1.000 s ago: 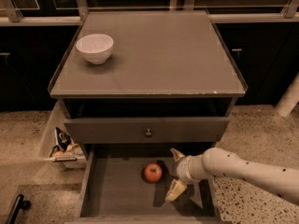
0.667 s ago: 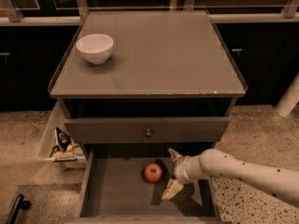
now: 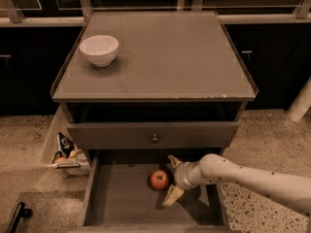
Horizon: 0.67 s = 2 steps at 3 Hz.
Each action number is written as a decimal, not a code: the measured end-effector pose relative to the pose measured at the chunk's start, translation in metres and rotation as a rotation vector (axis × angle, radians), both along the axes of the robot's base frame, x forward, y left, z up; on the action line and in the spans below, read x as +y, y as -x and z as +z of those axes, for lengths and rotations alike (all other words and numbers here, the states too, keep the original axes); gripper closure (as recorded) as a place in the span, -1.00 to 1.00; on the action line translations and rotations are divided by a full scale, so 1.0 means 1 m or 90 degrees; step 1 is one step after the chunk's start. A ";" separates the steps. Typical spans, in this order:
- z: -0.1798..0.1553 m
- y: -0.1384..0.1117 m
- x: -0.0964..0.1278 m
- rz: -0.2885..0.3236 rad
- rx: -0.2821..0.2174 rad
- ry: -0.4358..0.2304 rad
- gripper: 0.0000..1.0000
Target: Pick apple from middle drawer and place on counter
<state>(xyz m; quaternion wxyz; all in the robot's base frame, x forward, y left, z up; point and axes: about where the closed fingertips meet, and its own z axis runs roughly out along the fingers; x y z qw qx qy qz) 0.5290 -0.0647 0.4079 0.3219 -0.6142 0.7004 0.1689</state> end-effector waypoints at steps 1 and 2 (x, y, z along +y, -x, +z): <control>-0.015 -0.008 0.012 0.013 0.011 -0.015 -1.00; -0.025 -0.014 0.022 0.022 0.025 -0.034 -1.00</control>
Offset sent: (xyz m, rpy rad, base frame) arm 0.0220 0.0306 -0.0353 0.0860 0.0626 0.0487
